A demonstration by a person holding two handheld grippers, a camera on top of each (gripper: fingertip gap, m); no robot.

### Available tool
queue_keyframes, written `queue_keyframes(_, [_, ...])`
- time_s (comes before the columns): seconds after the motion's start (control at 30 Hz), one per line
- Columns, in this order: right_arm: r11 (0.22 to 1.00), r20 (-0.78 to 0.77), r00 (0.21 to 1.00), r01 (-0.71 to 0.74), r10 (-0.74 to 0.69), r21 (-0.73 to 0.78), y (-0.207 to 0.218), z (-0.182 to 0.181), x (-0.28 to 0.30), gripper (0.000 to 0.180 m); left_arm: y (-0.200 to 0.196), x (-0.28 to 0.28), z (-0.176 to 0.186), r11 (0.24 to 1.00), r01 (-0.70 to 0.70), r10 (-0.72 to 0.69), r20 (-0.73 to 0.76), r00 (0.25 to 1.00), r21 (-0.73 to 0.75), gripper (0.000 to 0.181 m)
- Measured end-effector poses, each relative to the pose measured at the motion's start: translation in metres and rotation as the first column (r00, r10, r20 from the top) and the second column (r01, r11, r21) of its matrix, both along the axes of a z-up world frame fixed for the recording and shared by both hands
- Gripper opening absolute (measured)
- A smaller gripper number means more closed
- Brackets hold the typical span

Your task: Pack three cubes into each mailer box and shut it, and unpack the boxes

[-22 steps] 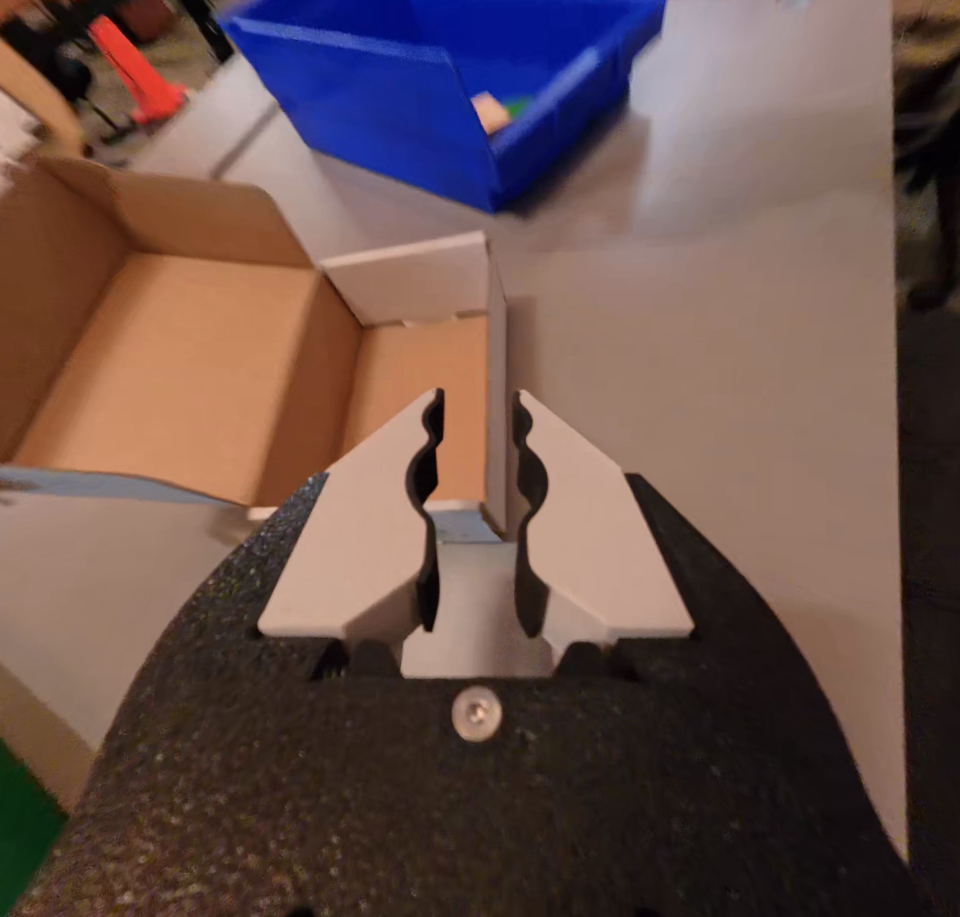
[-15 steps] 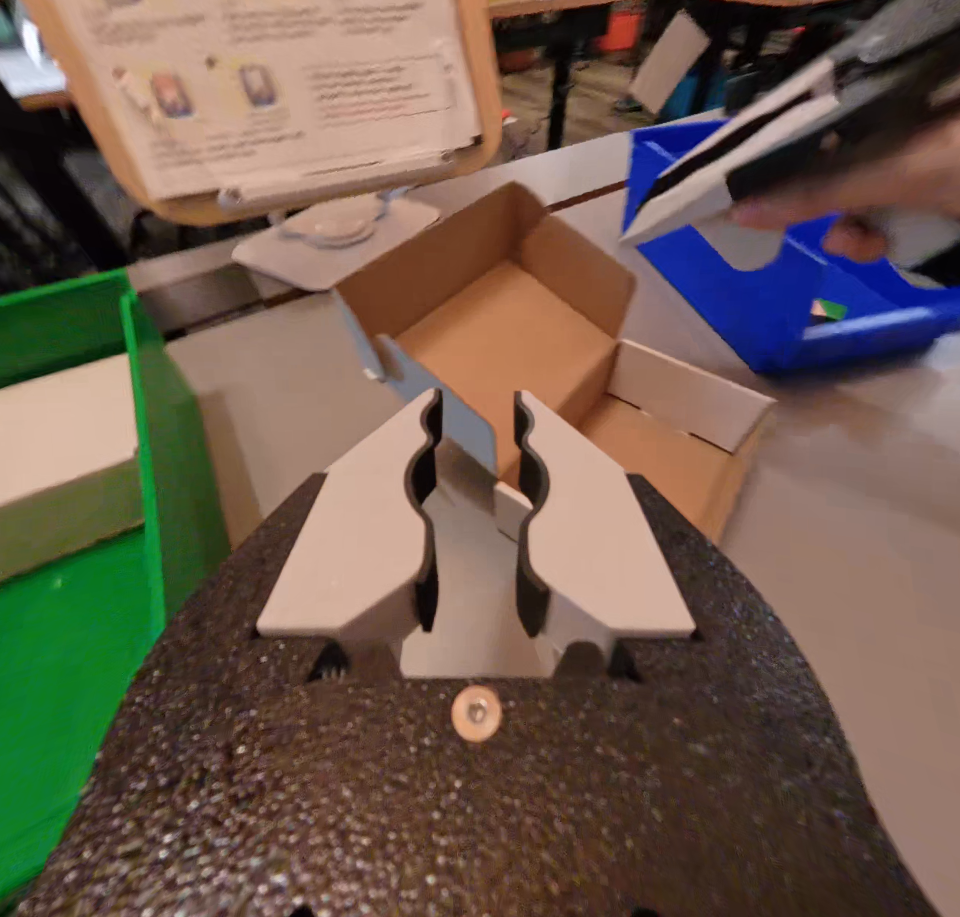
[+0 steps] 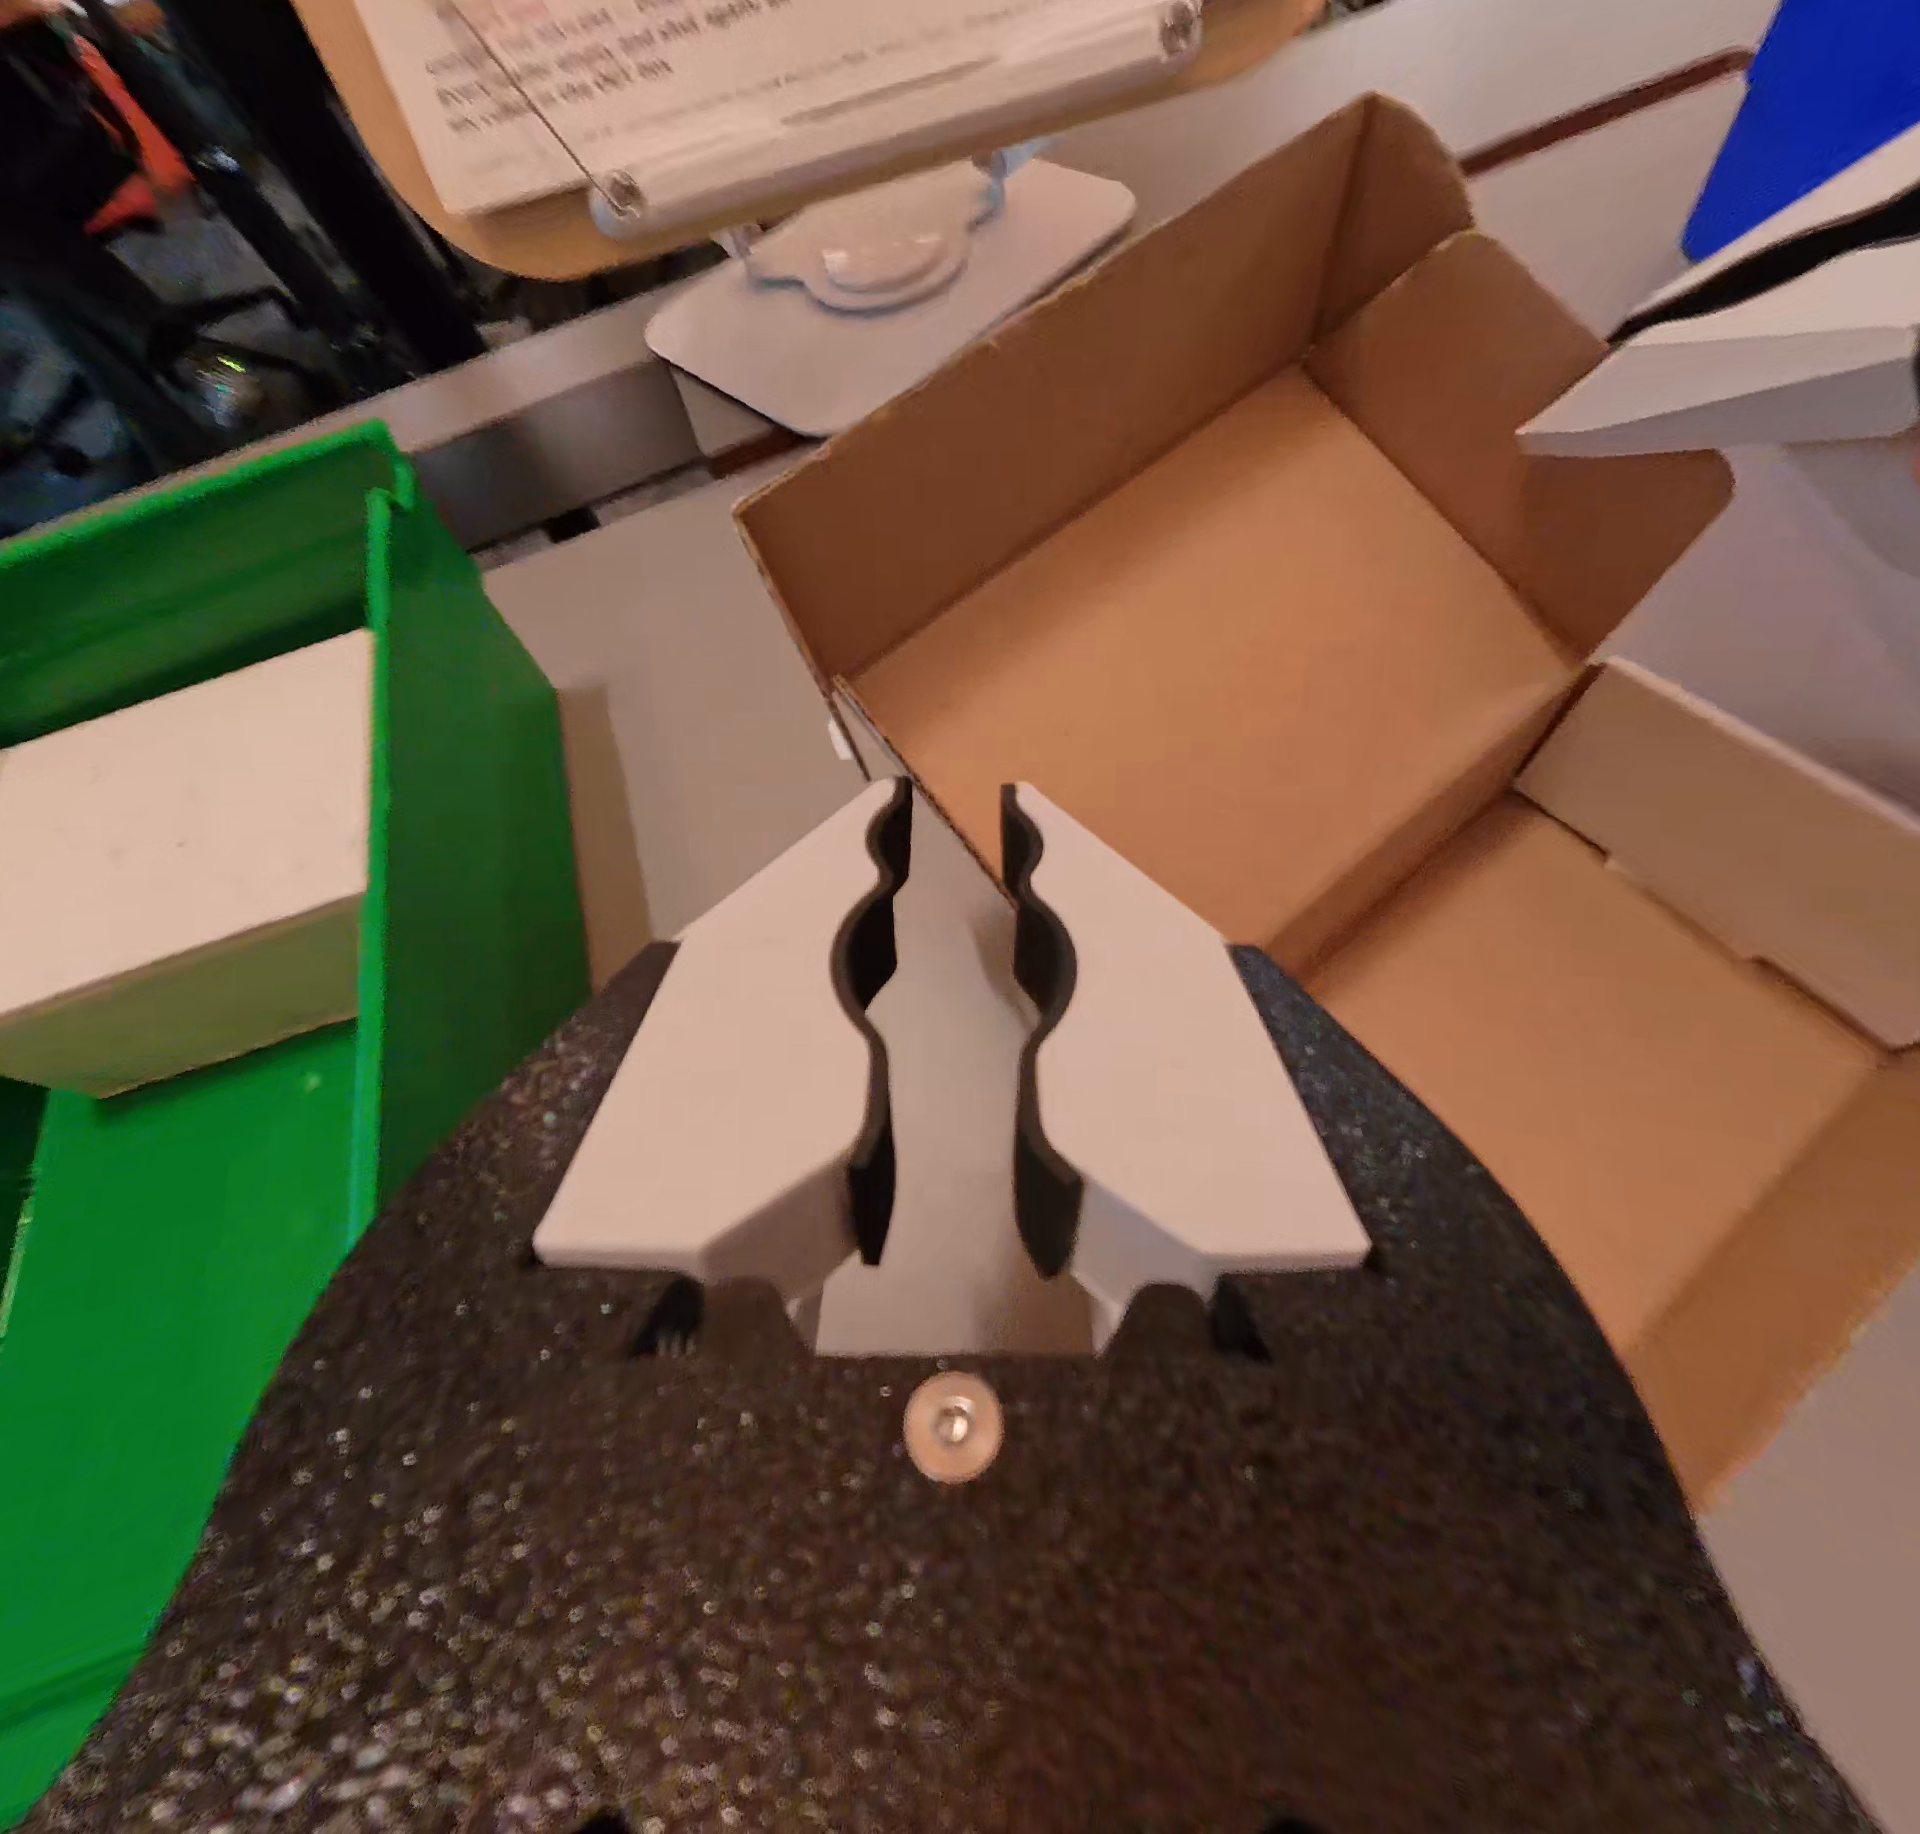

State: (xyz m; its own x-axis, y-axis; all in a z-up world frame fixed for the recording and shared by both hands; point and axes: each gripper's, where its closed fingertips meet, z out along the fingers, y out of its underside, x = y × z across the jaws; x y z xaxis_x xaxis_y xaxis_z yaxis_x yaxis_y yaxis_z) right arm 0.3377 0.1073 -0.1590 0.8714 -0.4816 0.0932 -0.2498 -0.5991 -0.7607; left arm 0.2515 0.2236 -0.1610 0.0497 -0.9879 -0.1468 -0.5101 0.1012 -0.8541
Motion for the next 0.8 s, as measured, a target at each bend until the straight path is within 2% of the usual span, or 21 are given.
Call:
queue_keyframes(0.03, [0.999,0.015,1.0,0.0,0.0,0.036,0.003,0.004,-0.001,0.002,0.003,0.001,0.005,1.0,-0.017,0.017,0.034,0.999,0.019,0.014])
queue_keyframes(0.2, [0.97,0.117,0.99,0.051,-0.081,0.239,0.005,0.026,-0.004,0.002,0.005,0.005,0.033,0.984,-0.051,0.007,0.25,0.968,0.168,0.013])
queue_keyframes(0.43, [0.827,0.145,0.967,0.095,-0.208,0.554,-0.015,0.042,-0.034,0.001,-0.014,-0.025,0.047,0.939,-0.068,-0.111,0.484,0.868,0.337,0.012])
queue_keyframes(0.6, [0.843,0.178,0.955,0.112,-0.238,0.526,-0.027,0.016,-0.047,0.002,-0.031,-0.037,0.037,0.91,-0.023,-0.212,0.51,0.833,0.415,0.014])
queue_keyframes(0.7, [0.809,0.194,0.947,0.1,-0.256,0.579,-0.032,0.021,-0.058,0.002,-0.032,-0.045,0.031,0.914,-0.019,-0.215,0.523,0.825,0.405,0.014])
queue_keyframes(0.8, [0.844,0.276,0.921,0.095,-0.276,0.527,-0.037,0.016,-0.066,0.001,-0.036,-0.054,0.027,0.899,-0.019,-0.229,0.505,0.832,0.438,0.015])
